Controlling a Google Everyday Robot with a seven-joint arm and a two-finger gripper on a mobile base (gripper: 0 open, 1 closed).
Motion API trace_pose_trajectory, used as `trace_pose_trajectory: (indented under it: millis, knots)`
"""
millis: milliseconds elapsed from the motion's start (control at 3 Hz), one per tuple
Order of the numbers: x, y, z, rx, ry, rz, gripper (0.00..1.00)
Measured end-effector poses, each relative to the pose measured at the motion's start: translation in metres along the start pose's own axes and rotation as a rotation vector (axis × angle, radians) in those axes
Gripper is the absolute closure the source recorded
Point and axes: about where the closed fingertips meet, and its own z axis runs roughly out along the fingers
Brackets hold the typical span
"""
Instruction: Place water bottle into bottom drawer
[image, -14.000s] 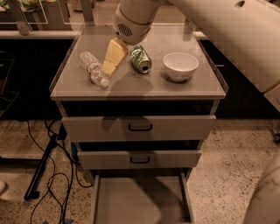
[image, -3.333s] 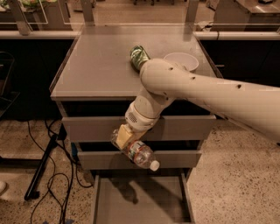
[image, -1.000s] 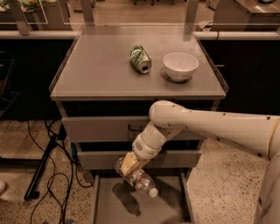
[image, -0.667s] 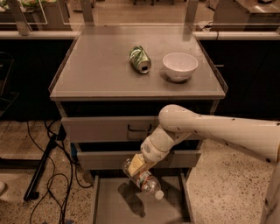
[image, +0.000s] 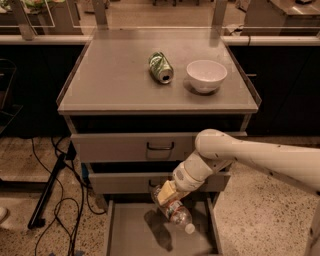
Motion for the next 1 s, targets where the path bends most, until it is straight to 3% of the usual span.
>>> trace_pose_trajectory:
  millis: [333,667,1000]
  knots:
    - [0.001,-0.002,0.001,0.0,0.0,0.005,1.0]
    - [0.008,-0.013,0.015,-0.014,0.014,0.052,1.0]
    - [0.023,-0.038,0.036,-0.036,0.021,0.138,1.0]
